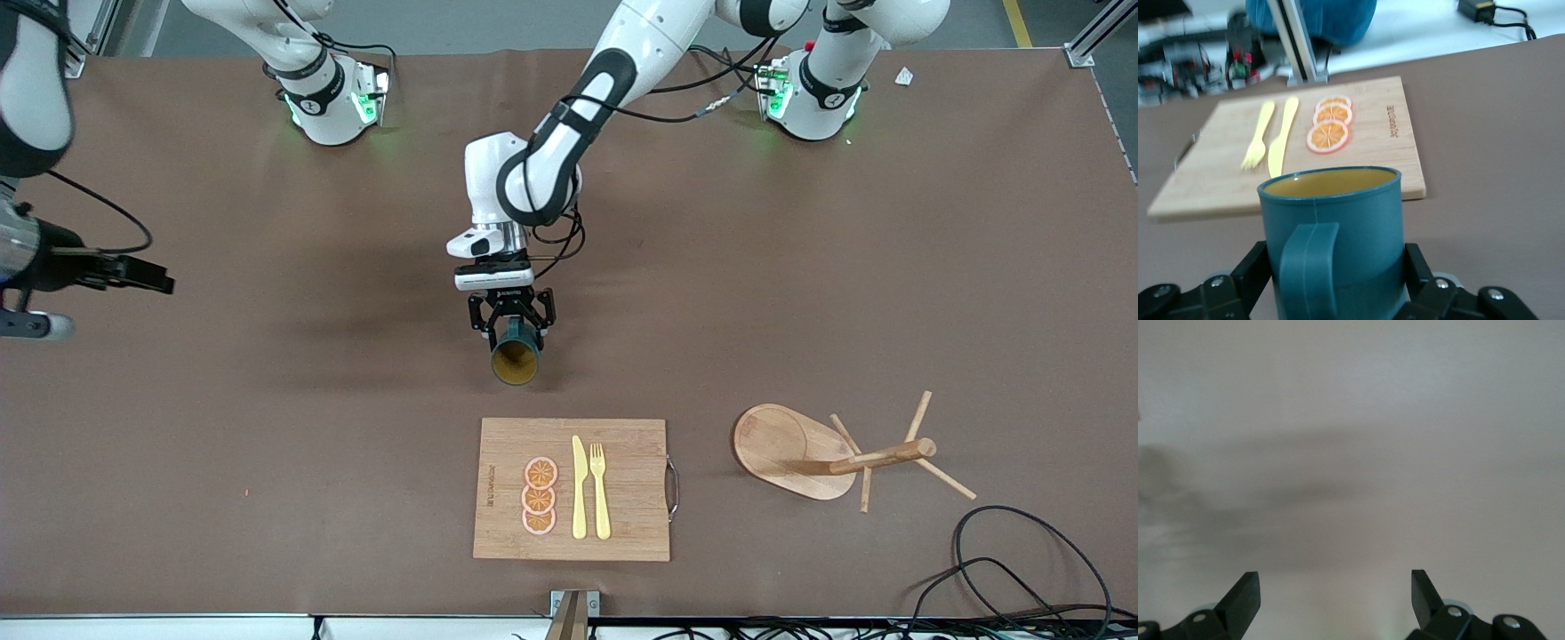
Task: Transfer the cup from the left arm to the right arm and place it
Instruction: 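Hold the mug with the left gripper while the right gripper reaches it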
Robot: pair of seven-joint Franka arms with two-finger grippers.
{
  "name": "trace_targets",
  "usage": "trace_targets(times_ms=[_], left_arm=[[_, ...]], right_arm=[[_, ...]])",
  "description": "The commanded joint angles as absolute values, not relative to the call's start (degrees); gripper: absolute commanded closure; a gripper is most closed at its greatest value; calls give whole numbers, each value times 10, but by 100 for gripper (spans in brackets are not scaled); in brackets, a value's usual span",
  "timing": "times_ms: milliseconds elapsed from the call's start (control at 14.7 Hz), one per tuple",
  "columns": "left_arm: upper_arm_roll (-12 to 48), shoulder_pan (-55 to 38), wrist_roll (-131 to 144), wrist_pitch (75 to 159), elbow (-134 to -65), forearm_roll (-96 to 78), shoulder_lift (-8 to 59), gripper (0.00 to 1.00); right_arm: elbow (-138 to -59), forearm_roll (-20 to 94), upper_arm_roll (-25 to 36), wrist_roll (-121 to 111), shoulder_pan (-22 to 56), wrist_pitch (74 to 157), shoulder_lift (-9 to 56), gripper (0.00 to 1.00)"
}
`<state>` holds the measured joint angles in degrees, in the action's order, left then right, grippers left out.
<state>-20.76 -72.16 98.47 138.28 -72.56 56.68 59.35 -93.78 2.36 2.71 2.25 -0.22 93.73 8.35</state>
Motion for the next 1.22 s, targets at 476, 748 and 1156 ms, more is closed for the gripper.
trace_targets(times_ms=[476, 748, 1156], left_arm=[[-216, -768, 1196, 1297, -708, 712, 656, 9], [-186, -768, 1280, 1296, -716, 694, 638, 0], [-122, -774, 1332, 1146, -772, 600, 562, 0]], right_arm=[[-1034, 78, 28, 117, 90, 1084, 119, 0], [-1033, 80, 27, 118, 147, 1117, 150, 0], [-1032, 129, 28, 168, 217, 1177, 197, 0]])
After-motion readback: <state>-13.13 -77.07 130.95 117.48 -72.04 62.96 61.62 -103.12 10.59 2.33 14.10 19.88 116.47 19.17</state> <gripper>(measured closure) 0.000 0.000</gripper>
